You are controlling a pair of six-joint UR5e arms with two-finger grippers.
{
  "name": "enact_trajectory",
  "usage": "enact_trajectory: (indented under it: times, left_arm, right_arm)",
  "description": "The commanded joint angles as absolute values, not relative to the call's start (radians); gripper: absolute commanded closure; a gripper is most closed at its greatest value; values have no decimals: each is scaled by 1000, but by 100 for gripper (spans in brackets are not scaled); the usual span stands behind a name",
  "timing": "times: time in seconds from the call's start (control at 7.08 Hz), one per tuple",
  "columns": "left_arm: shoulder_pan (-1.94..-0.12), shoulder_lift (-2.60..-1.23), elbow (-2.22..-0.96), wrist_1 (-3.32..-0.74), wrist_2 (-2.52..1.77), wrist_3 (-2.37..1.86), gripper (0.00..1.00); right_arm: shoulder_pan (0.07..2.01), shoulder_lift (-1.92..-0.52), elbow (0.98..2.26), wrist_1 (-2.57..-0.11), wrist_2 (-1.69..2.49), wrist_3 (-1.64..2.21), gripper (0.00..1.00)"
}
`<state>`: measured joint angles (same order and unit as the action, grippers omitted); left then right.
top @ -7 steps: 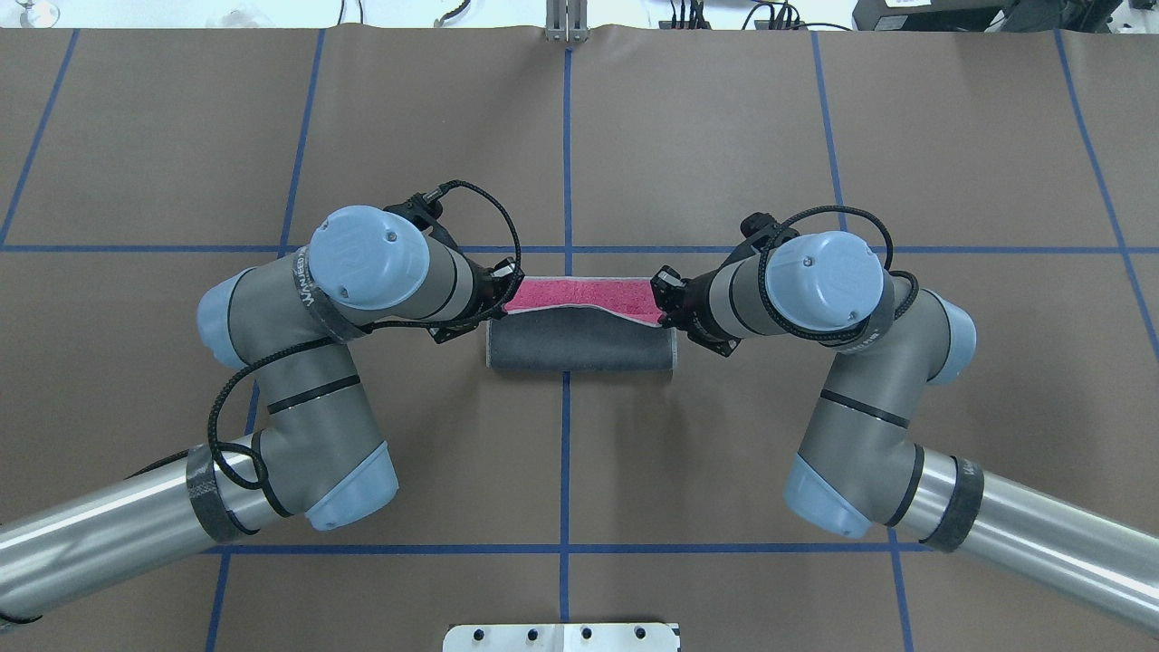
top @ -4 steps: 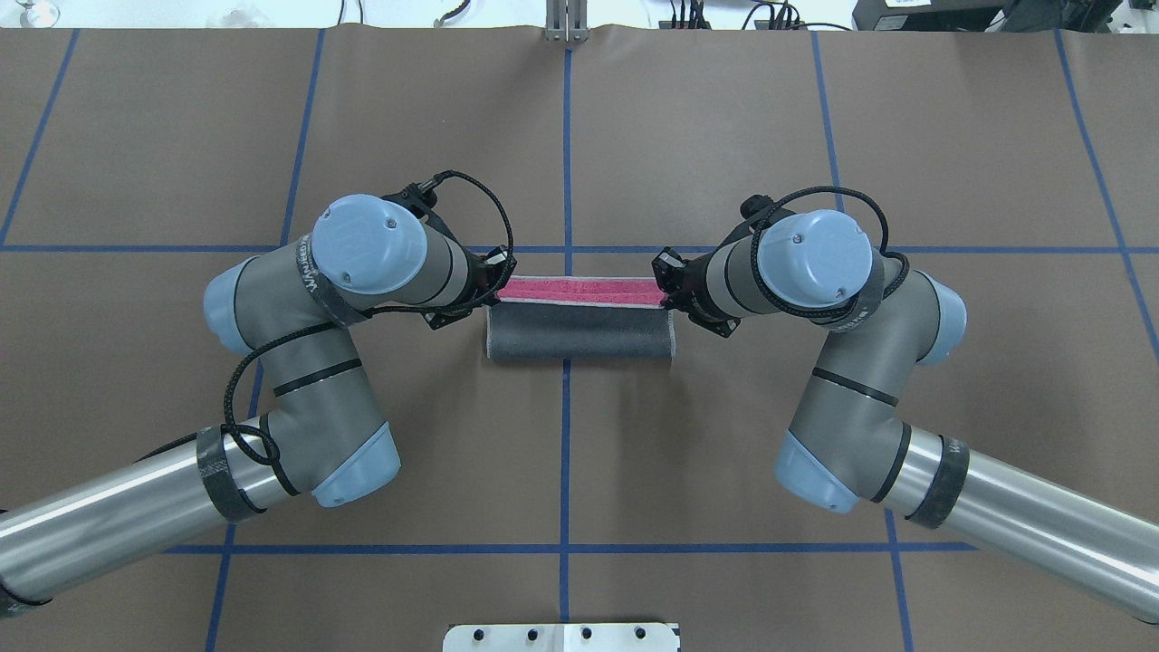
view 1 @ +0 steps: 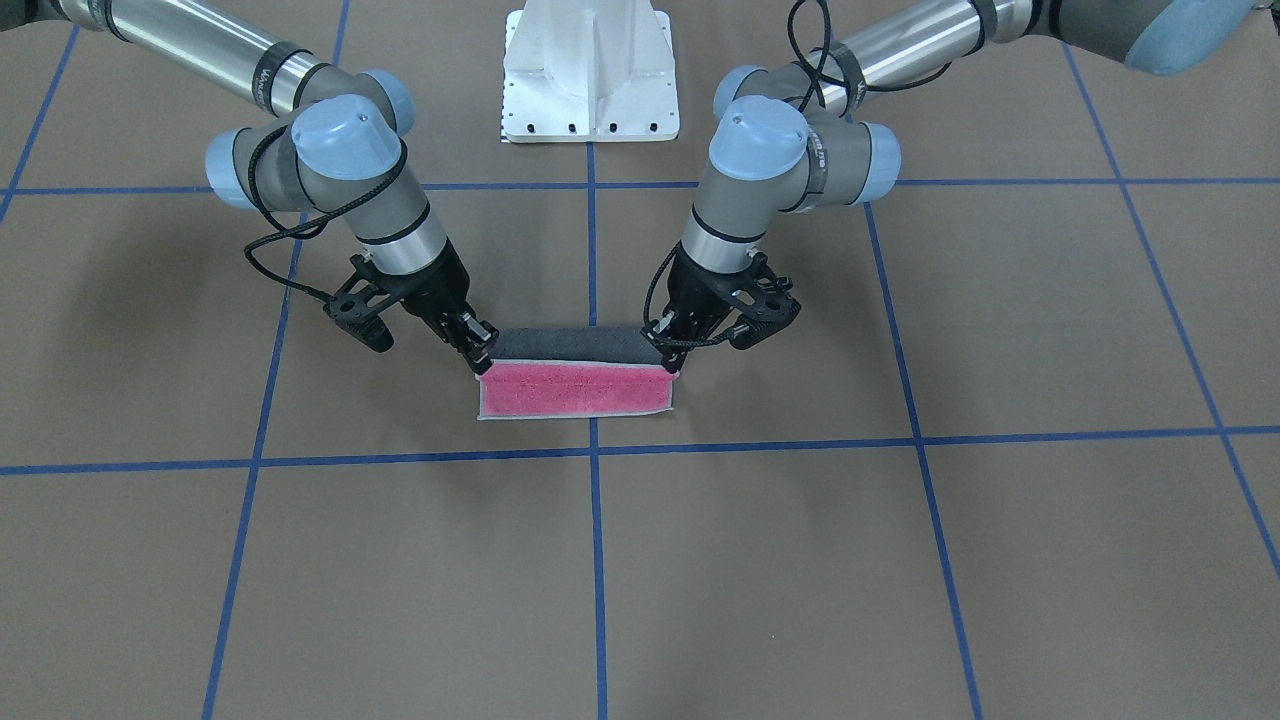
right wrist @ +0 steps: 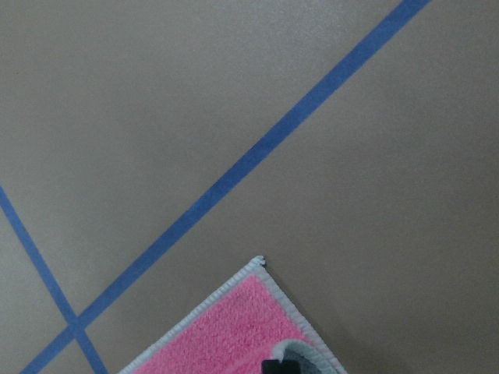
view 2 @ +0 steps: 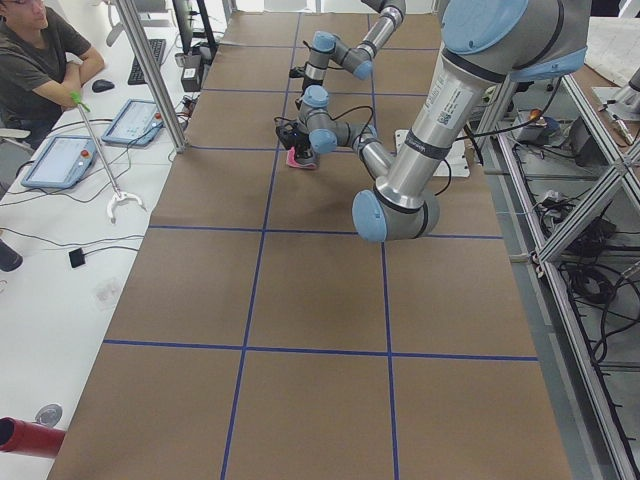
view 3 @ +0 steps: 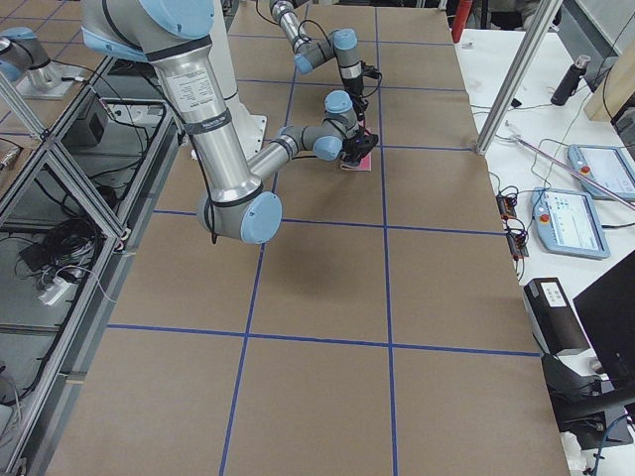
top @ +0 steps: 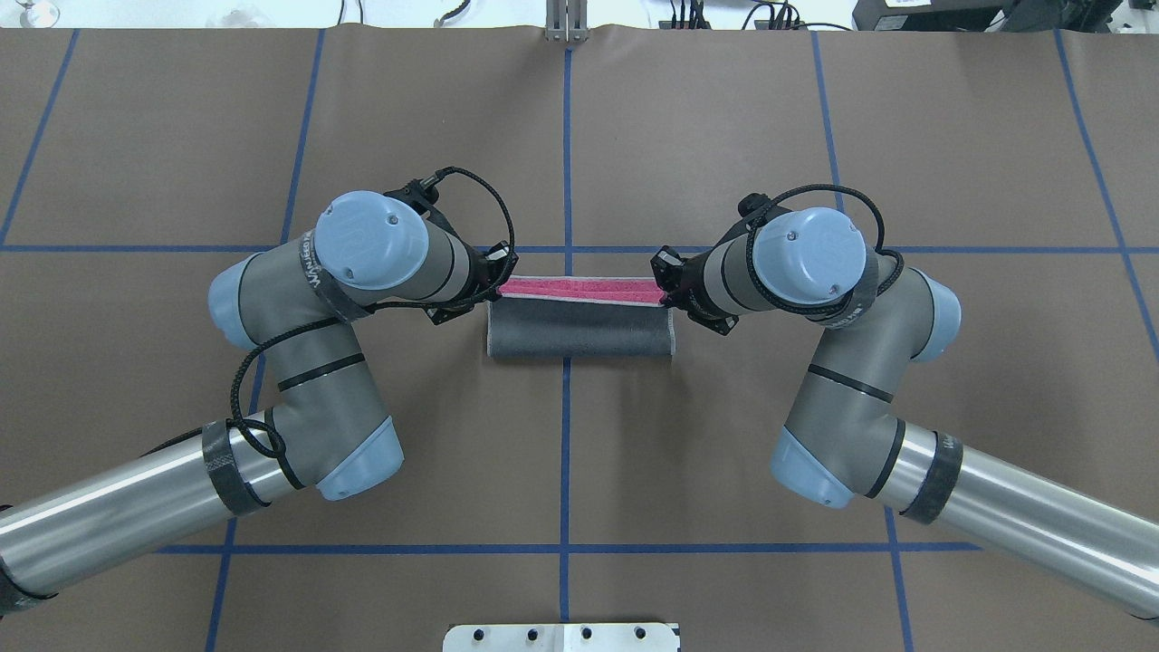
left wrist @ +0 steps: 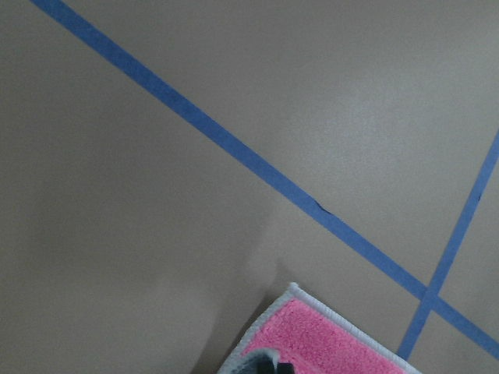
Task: Fold towel twice with both arms
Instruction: 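Lift the near edge with both grippers and fold it over the far edge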
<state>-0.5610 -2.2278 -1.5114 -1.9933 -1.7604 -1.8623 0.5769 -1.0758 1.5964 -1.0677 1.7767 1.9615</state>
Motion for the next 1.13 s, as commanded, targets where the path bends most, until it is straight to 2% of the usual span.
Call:
enact_trajectory:
  times: [0.0,0.14,0.28,0.42,0.99]
  left_arm:
    - [-561,-2230,-1485,-2025,-1759,-1862,94]
    - [-561,-2230,-1471,-2045,-1759,-1847,60]
    - [-561,-2232,-1470,-2046,-1759,-1847,45]
    - [-563,-2232,-1470,-2048,-1759,-1847,38]
    - [-613,-2256,-1471,-2048,-1766,-1845,34]
  right_arm:
    - [581,-1071,1591,-1068,1776,1956,75]
    - [583,-1068,1586,-1068,1776,1944,54]
    - [586,-1056,1569,-1066,1776,1944,50]
    - [589,-1055,1569,-1066,1776,1944,46]
    - [586,-1055,1583,-1063,1778,1960,40]
